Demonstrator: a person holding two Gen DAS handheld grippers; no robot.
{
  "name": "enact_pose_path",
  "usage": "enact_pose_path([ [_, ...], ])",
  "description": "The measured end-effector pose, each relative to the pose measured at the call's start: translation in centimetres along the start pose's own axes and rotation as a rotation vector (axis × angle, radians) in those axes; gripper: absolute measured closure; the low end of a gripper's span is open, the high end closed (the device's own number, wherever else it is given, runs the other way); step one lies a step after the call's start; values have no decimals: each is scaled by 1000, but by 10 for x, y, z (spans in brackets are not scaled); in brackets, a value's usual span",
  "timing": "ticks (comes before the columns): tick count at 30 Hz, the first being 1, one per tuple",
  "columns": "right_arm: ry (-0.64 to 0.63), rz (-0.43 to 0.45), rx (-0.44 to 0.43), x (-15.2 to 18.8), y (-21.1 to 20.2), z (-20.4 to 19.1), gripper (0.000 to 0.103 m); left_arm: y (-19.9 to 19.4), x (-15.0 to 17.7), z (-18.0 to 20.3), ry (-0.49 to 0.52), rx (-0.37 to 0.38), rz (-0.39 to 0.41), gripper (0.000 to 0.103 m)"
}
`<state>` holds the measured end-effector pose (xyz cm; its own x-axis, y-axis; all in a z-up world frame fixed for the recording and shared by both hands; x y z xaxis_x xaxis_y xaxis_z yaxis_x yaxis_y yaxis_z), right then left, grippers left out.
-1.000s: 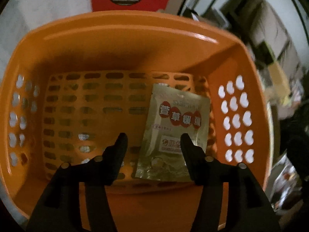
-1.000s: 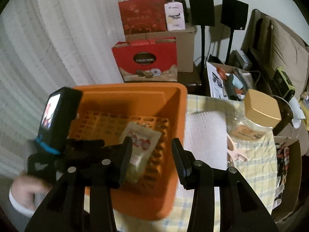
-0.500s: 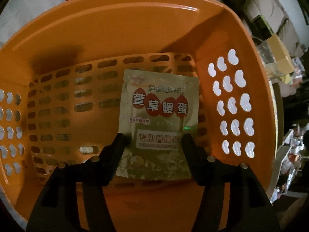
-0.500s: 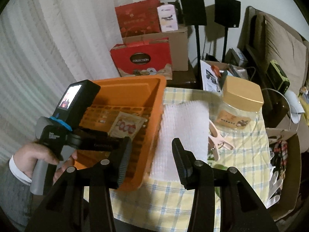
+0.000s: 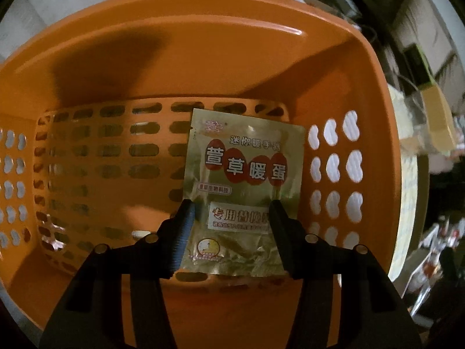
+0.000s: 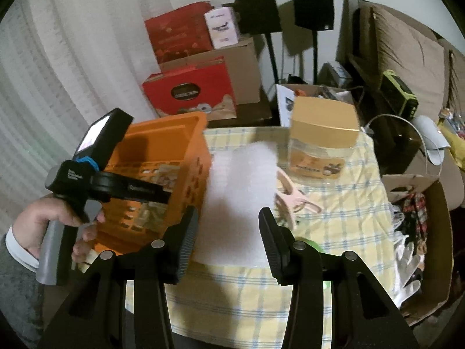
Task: Organize objects
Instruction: 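Lower the packet into the orange basket and open the left tool, then withdraw the left tool and move it to the white foam mesh sheet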
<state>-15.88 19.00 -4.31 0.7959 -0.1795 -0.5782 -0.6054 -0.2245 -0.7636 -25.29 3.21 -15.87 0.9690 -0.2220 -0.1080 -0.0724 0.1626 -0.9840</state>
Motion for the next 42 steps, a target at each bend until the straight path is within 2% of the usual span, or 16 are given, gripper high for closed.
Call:
enact_pose_path([
  [4,13,23,27,-3,-6,16,56,-2,-5,1,-51,12,16,53],
  [7,20,20,38,-3,-6,27,55,-10,0,-15,-55,29,46,51],
  [11,37,11,56,-2,-2,43,55,-24,9,-15,-44,56,123,34],
  [14,51,5,71,-1,1,55,55,-41,17,-11,-33,61,179,34],
  [21,75,4,101,-1,2,80,48,-76,25,5,-9,172,303,27],
  [25,83,8,111,-2,0,89,42,-82,16,29,15,192,333,27],
  [31,95,16,123,-5,-1,106,40,-92,22,59,88,177,373,27],
  [42,113,3,138,-11,4,133,40,-89,16,117,179,184,368,27],
])
Point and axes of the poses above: each gripper's, at about its wrist camera, not at the fingertips, and y roughly the way its jaws point, z to its right, x to its underside, the point moved 7 cm from there along y, roughly the way its jaws point, and after that the axes turned 9 degrees about y, right-handed, at the moved point
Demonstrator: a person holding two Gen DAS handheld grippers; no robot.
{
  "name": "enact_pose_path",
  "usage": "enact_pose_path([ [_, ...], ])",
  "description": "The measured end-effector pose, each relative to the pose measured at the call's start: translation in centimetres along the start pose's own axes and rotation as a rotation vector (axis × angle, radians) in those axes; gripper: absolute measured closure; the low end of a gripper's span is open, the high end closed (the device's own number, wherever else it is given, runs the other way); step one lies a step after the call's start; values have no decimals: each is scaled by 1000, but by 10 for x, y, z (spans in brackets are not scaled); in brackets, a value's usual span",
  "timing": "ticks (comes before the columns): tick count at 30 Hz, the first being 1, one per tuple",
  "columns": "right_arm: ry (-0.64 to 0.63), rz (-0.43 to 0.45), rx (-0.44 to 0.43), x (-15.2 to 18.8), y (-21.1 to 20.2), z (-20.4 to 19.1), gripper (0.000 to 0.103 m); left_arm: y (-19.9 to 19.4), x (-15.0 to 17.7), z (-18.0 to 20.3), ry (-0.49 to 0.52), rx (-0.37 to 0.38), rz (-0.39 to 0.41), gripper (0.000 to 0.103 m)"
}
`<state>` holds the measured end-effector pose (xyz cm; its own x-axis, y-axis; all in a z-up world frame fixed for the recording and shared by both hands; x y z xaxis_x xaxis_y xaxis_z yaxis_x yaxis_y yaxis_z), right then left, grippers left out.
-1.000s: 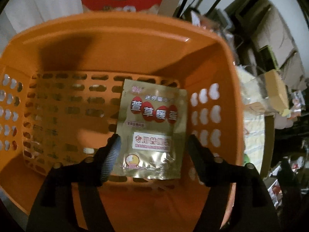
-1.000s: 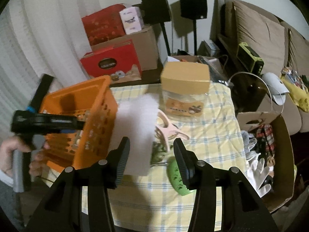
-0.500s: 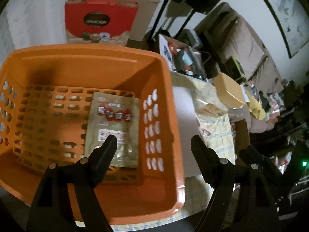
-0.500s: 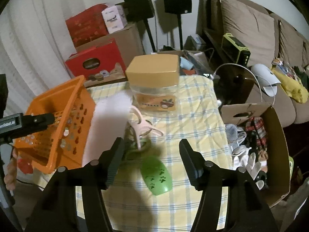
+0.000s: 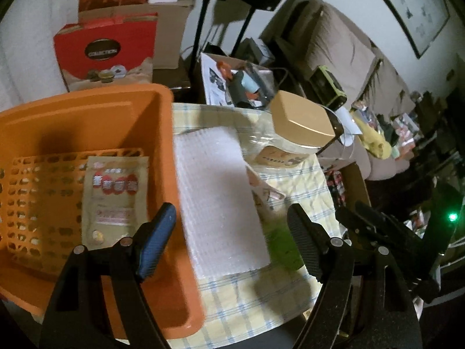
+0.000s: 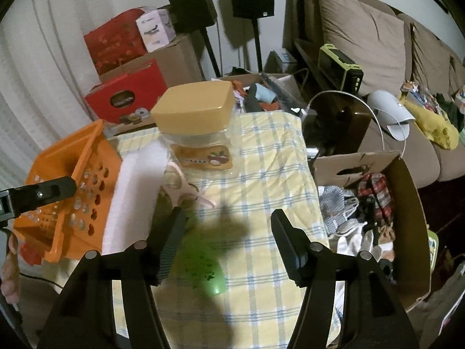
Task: Organize objects
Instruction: 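Withdraw the left tool and move it to the white foam mesh sheet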
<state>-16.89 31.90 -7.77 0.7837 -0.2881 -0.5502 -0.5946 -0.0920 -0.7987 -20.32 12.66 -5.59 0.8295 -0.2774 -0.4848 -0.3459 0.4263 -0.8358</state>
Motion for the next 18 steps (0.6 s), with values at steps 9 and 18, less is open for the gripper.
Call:
enact_pose_path([
  [9,-8,-32,-45,10,6,-1,40,20,-2,36,90,-51,-19,31],
  [18,8,-38,-68,14,4,0,40,53,4,57,160,-111,-98,48],
])
Point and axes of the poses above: each gripper's, at about its wrist camera, not at the fingertips, and y roughly the way its jaws point, z to its right, x to its underside, the point moved 7 cm from there along y, roughly the way its jaws point, and after that the axes turned 9 degrees about y, right-handed, at the moved point
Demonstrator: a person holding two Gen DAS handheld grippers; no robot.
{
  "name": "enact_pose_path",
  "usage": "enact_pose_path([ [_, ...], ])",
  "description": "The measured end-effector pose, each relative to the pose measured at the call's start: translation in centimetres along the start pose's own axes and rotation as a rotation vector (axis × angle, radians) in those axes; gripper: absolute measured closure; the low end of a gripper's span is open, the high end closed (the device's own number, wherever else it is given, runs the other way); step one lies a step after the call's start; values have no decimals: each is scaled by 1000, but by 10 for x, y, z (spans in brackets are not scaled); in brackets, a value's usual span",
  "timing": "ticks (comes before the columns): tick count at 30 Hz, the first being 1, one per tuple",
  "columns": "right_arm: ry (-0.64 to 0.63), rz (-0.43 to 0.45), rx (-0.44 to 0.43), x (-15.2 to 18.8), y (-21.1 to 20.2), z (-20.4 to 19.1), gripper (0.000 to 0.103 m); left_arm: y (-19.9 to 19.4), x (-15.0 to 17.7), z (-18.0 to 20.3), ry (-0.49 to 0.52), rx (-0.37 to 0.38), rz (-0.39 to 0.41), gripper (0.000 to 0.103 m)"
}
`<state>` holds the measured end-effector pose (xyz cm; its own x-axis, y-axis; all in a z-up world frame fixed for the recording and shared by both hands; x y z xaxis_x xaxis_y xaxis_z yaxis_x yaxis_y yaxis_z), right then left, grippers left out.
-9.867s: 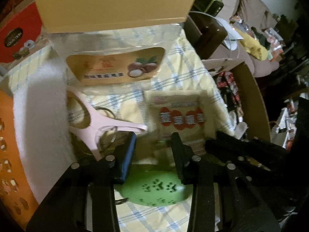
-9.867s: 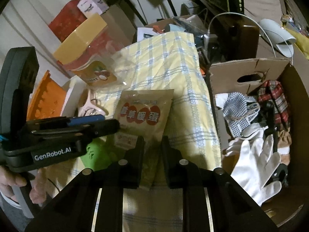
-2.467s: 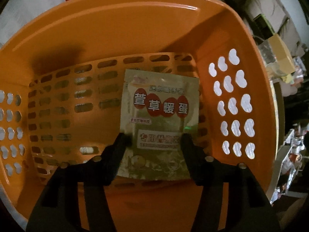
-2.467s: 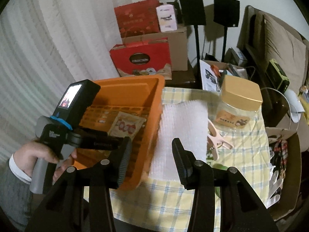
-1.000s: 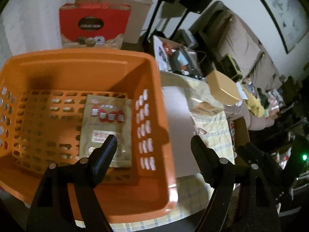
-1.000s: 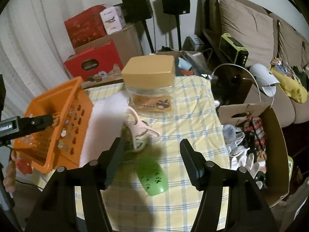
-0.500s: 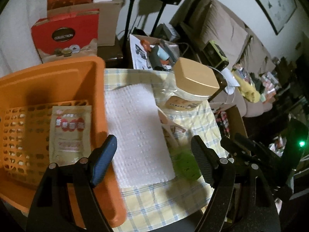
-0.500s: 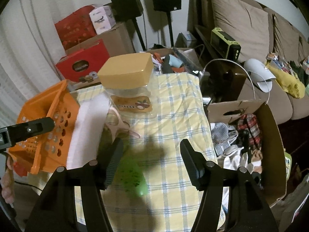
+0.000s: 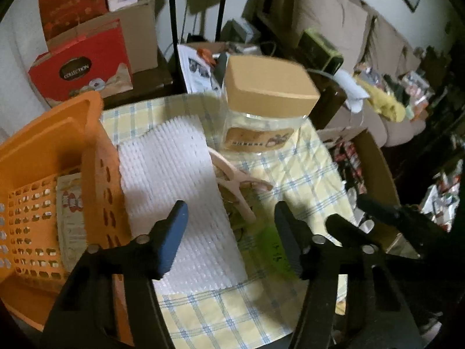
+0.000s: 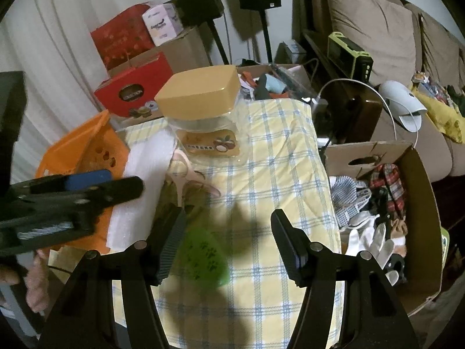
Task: Organize objects
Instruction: 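Withdraw the left tool and move it to the white foam mesh sheet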
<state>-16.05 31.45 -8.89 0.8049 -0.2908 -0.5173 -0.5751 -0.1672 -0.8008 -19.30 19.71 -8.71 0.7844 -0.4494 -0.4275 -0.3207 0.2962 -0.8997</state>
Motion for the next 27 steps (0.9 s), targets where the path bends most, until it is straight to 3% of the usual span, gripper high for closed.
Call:
enact_pose_path([
  [6,3,-4,-14,1,-2,2,40,30,8,-4,-25,-8,-69,52],
  [8,3,-6,-16,3,-1,2,40,38,12,-7,-34,-7,-95,63],
  [12,7,-15,-22,5,2,2,40,44,16,-12,-40,-31,-100,66],
  [16,9,-23,-37,7,2,-2,40,41,16,-18,-51,-43,-95,85],
  [19,-3,-25,-44,9,3,-8,40,39,16,-23,-82,-29,-96,85],
  [21,-8,-29,-47,11,4,-10,40,39,16,-25,-106,-20,-97,76],
  [23,-9,-34,-48,13,6,-11,40,39,15,-22,-115,3,-94,51],
  [25,-8,-38,-47,15,7,-11,40,40,14,-18,-102,-12,-86,42],
  [27,-7,-41,-47,16,8,-10,40,45,15,-14,-68,-49,-101,43],
])
Point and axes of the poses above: each gripper's, at about its wrist camera, not at the fingertips, and y roughly the way its jaws point, z to its right, x to its underside, the point moved 7 cm from there along y, roughly the way its jaws point, and after that the axes turned 9 degrees about y, right-handed, at the moved point
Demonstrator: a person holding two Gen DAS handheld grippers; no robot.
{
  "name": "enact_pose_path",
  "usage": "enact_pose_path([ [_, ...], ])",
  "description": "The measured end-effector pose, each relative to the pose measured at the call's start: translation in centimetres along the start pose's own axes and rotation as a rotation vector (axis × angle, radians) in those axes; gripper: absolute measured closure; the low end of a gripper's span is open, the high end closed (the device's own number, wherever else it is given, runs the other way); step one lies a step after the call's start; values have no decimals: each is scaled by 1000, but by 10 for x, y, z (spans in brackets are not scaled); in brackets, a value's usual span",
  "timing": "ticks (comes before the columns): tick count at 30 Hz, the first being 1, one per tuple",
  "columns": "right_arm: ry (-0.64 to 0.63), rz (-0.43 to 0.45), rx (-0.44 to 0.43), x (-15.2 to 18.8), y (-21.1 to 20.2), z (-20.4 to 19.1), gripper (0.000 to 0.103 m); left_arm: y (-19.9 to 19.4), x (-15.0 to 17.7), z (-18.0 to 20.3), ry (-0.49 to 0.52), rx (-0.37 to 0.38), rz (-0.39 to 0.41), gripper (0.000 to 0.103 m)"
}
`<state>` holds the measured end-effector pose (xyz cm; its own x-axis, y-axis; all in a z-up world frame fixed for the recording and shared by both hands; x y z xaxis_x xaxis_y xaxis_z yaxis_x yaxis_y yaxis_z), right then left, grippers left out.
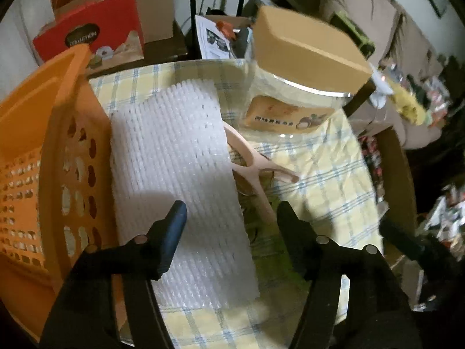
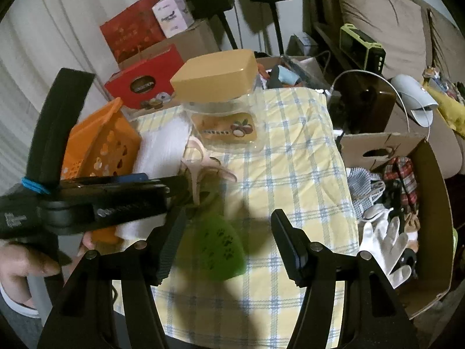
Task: Organize objects
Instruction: 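Withdraw the left tool and move it to the white foam mesh sheet, then close the left tool on the edge of the white foam sheet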
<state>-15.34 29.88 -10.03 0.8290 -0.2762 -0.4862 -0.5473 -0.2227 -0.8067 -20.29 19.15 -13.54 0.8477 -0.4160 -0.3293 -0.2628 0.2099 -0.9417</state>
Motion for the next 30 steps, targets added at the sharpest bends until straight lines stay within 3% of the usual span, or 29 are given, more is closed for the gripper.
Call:
enact_pose_path([
  [3,3,0,0,0,0,1,40,6,1,-1,11,-49,-4,56],
  [5,5,0,2,0,0,1,40,5,0,-3,15,-72,4,72],
  [6,7,0,0,0,0,0,40,4,0,-5,5,-65,9,73],
  [8,13,-1,-15,0,0,-1,40,-1,-1,-10,-28,-35,25,88],
  [9,17,-2,-25,-1,-1,-2,40,-5,-2,-12,-41,-23,36,89],
  [12,19,-10,-66,-1,-2,-9,40,-21,-5,-15,-58,11,81,90],
  [19,-18,-35,-204,6,-12,-36,40,-45,-6,5,-79,215,100,90],
  [26,-17,-46,-142,12,-4,-27,41,-42,-2,33,-68,346,71,87],
  [27,-15,-49,-129,13,-1,-24,45,-42,-2,35,-64,365,70,85],
  [29,-15,-63,-110,16,4,-17,73,-44,-1,33,-72,367,77,65],
  [30,-15,-74,-99,18,8,-13,80,-47,-1,28,-84,357,92,58],
])
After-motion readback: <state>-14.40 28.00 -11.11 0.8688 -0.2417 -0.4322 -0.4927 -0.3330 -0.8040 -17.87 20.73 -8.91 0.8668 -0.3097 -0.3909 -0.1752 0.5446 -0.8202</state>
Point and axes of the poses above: each gripper's, at about its wrist camera, not at the fingertips, and y roughly the way its jaws point, z to its right, x to its underside, the point moved 7 cm from there along y, roughly the way its jaws point, and after that the axes turned 9 degrees about y, right-handed, at the moved point
